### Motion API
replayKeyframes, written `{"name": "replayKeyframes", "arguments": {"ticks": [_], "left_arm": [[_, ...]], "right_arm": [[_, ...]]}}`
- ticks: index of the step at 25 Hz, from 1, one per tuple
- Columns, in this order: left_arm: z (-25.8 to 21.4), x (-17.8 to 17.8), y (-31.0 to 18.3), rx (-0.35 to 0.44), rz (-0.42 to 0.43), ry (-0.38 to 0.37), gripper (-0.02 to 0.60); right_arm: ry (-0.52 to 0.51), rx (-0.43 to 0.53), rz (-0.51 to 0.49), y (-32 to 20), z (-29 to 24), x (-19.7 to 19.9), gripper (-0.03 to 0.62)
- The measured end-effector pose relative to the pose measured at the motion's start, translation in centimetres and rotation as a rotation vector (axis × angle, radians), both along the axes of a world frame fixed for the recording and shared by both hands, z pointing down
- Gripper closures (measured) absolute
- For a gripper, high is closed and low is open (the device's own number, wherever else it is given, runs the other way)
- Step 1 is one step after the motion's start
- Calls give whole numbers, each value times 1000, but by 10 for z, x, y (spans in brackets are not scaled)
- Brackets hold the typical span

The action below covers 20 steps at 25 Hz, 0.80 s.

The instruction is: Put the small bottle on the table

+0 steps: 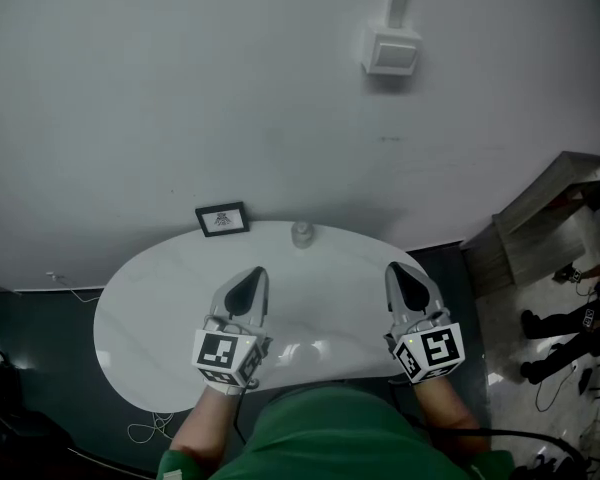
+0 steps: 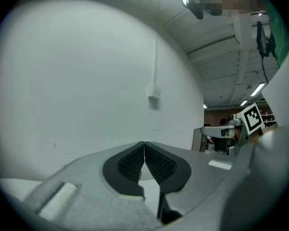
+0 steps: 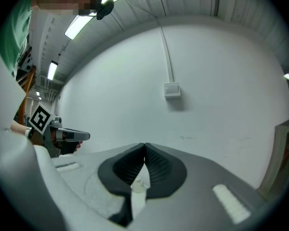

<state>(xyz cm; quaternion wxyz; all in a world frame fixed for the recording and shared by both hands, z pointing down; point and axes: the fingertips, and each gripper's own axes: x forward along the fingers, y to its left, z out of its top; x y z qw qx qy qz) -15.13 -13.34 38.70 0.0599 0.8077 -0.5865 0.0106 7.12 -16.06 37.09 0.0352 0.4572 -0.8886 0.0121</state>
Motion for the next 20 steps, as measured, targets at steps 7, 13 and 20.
{"name": "replayKeyframes", "arguments": {"ticks": [7, 13, 20], "left_arm": [[8, -4, -6, -9, 6, 1, 569], [14, -5, -14, -16, 14, -7, 569], [23, -7, -20, -38, 15, -8, 569]], "right_arm": [[10, -4, -11, -2, 2, -8, 592], [12, -12, -3, -8, 5, -10, 592], [8, -24, 7, -13, 10, -11, 592]]}}
